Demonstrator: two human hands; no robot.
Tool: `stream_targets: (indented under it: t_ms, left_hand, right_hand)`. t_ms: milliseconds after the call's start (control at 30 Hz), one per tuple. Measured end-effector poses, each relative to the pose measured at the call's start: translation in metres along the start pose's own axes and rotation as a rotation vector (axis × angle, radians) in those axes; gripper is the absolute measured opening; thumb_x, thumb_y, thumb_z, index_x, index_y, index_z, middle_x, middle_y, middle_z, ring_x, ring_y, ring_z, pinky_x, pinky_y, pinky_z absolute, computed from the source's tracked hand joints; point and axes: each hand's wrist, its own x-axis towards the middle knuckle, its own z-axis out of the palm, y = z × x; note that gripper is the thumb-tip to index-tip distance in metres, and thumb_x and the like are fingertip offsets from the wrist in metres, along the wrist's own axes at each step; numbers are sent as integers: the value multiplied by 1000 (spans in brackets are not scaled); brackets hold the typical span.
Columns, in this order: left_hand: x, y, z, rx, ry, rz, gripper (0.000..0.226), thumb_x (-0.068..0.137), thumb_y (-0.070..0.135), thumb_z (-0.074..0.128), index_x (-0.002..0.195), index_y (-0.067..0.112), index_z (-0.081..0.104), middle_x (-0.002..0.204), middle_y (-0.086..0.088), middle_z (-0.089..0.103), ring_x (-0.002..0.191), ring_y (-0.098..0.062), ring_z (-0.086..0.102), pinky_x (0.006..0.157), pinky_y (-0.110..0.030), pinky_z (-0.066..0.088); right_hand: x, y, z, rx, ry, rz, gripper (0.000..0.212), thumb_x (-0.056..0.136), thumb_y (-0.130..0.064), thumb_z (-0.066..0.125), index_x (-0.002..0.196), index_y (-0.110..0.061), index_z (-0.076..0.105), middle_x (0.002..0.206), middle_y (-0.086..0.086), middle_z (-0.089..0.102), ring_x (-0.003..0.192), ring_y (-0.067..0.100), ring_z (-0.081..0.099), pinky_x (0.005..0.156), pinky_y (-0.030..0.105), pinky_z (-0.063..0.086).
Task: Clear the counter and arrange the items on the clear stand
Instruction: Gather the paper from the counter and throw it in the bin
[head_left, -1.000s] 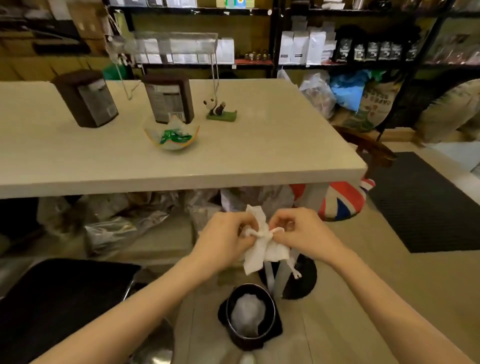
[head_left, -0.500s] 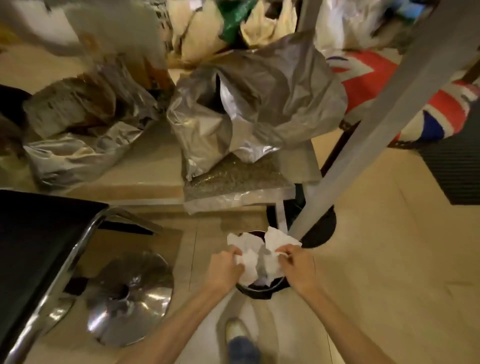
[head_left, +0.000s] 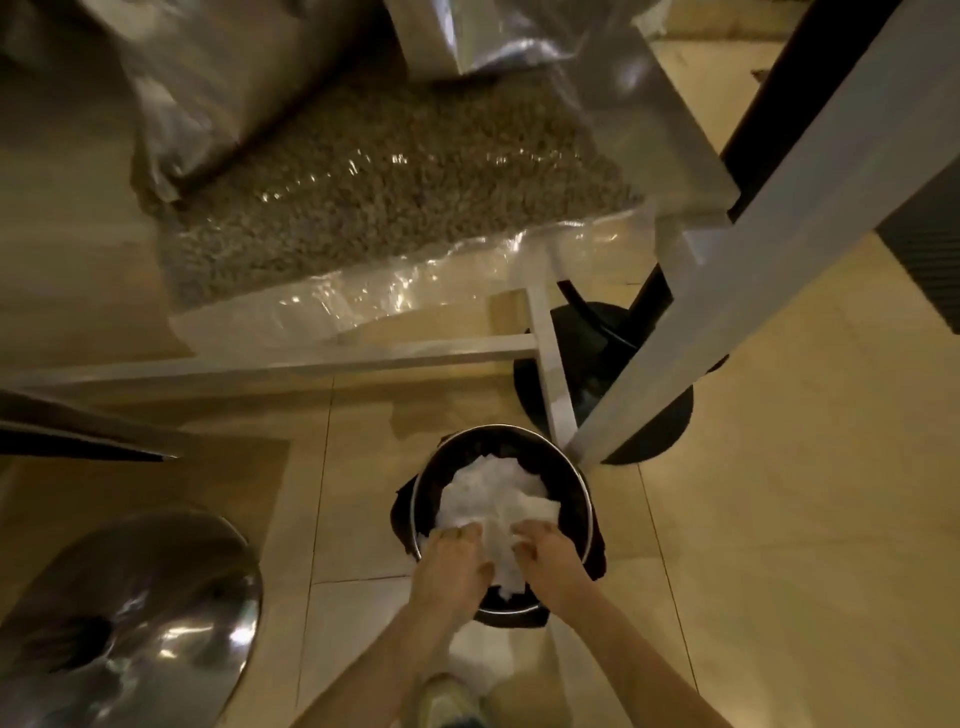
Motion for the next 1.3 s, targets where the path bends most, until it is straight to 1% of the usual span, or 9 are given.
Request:
stream_targets:
  t_ms: [133,233,400,533,667,767,867,1100,1300]
  left_hand:
    - [9,-2,11,-16,-78,-10,30,91,17,42,118,8,51,119,-13,62,106,-27,58,77,-25,42]
    - [-1,1,-5,-1,-127,-10,43,92,15,42,135,9,37,141,-14,42,127,-26,44,100,-28,41]
    - [-40,12,-68,-135,-106,-43,37,87,13,47,123,6,47,123,-13,53,109,-27,55,89,-32,49]
    - [-86,43,-133,-149,-24,-24,34,91,21,46,122,8,51,120,-14,61,108,-27,57,88,-32,46]
    - [-138,77,-205,-146,62,43,28,93,24,45,109,8,60,106,-14,69,95,-24,65,66,-24,41]
    - [-182,98,-263,-105,110,52,32,93,31,43,103,7,61,106,-14,68,95,-26,64,79,-33,50]
    - [-224,117,-321,-1,157,75,34,91,34,42,110,12,60,115,-11,64,104,-28,61,86,-38,51]
    - [-320,152,-441,118,307,127,33,89,35,46,105,11,61,111,-14,64,103,-31,60,83,-39,50]
    - [-387,165,-532,80,509,188,28,88,35,49,100,16,64,106,-5,69,96,-20,62,81,-33,50]
  right_hand:
    - [3,8,5,97,26,9,36,94,-14,41,130,-10,45,126,16,56,115,26,54,103,34,43]
    - [-18,-1,-13,170,64,-32,34,94,-12,42,128,-12,45,131,11,51,118,21,50,104,30,38]
    - [-72,-45,-60,119,106,-121,32,97,-21,35,125,-12,47,118,12,61,107,21,59,90,24,44]
    - [-129,-97,-109,34,154,-250,31,97,-22,34,124,-16,49,107,11,67,83,11,56,80,20,43]
    - [-192,-151,-159,-17,185,-334,27,96,-25,39,117,-17,54,103,4,68,87,13,61,82,27,51]
    - [-241,-190,-197,-94,167,-360,26,95,-29,39,110,-14,55,102,11,68,90,22,65,83,39,54]
    - [-288,-227,-233,-199,160,-398,28,95,-29,38,111,-14,56,106,8,66,93,21,64,83,37,52]
    - [-388,-312,-293,-329,249,-566,25,92,-26,42,110,-18,58,109,4,66,98,22,61,81,37,50]
    - [-451,-386,-331,-393,308,-718,24,91,-29,44,109,-20,58,108,1,66,97,19,61,78,33,48]
